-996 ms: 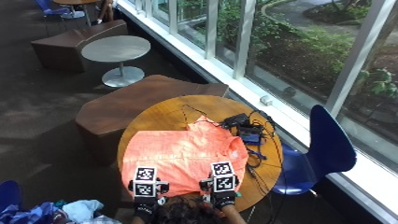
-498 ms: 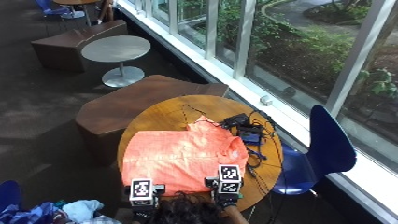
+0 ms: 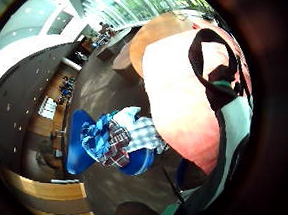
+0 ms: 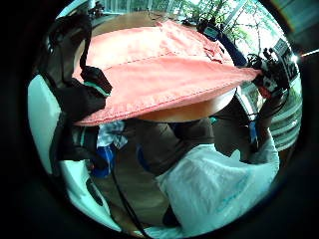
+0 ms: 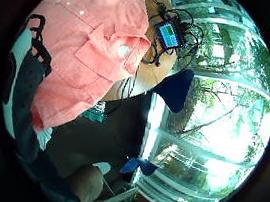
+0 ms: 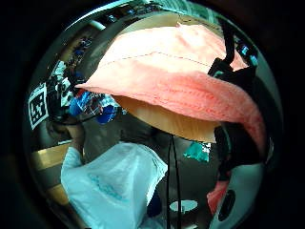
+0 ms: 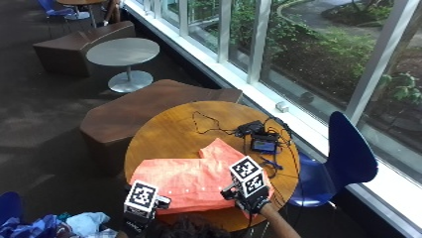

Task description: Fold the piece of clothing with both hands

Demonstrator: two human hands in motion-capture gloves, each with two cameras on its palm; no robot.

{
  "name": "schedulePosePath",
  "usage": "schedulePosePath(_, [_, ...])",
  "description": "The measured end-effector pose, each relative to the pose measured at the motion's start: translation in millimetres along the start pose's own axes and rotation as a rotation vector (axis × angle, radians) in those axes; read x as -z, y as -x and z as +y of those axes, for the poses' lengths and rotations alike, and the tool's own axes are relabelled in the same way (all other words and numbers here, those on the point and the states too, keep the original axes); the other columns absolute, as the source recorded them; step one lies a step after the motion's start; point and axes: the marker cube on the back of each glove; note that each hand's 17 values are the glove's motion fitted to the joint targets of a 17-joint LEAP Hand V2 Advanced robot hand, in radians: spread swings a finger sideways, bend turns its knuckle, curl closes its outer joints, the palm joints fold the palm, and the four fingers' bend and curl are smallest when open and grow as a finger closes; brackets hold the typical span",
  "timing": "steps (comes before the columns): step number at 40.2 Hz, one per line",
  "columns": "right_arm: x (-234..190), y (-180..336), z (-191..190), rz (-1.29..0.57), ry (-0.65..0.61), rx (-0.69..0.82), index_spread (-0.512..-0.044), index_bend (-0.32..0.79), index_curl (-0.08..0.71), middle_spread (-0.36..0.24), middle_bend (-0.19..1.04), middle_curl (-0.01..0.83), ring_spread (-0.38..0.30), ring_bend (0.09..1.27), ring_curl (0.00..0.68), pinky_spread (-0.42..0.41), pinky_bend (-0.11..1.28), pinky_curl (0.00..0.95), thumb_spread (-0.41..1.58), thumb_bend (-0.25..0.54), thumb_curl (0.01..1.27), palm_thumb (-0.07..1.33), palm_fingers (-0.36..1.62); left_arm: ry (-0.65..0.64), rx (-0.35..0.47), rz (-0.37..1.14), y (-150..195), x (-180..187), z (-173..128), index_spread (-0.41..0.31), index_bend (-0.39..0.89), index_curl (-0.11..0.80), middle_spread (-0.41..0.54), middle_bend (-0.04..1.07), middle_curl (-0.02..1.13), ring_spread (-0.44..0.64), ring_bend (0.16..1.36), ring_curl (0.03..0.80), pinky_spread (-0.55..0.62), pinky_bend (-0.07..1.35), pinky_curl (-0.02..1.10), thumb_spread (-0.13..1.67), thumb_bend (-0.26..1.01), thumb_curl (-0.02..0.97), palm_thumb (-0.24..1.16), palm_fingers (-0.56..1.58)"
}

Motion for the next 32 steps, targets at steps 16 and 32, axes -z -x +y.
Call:
schedulePosePath(16, [25, -65, -189, -0.202, -0.021, -0.134, -0.357, 0.08, 0.289, -0.303, 0.38, 0.446, -0.326, 0.72, 0.425, -0.373, 0.56, 0.378, 1.05, 0.022, 0.44, 0.92, 1.33, 0.276, 0.11, 0.01, 62, -28, -156, -0.337, 0.16, 0.401, -0.367, 0.42, 0.47, -0.43, 0.74, 0.407, -0.32, 0.36, 0.37, 1.05, 0.01, 0.394, 0.73, 1.32])
schedulePosePath(32, [-60, -82, -303, -0.366, -0.04, -0.241, -0.341, 0.14, 0.276, -0.271, 0.53, 0.489, -0.261, 0.85, 0.477, -0.388, 0.6, 0.398, 1.1, -0.023, 0.37, 0.83, 1.38, 0.481, 0.197, 0.154, 74, -154, -245, -0.355, 0.2, 0.438, -0.382, 0.5, 0.5, -0.43, 0.82, 0.441, -0.32, 0.3, 0.4, 1.04, -0.03, 0.366, 0.67, 1.35])
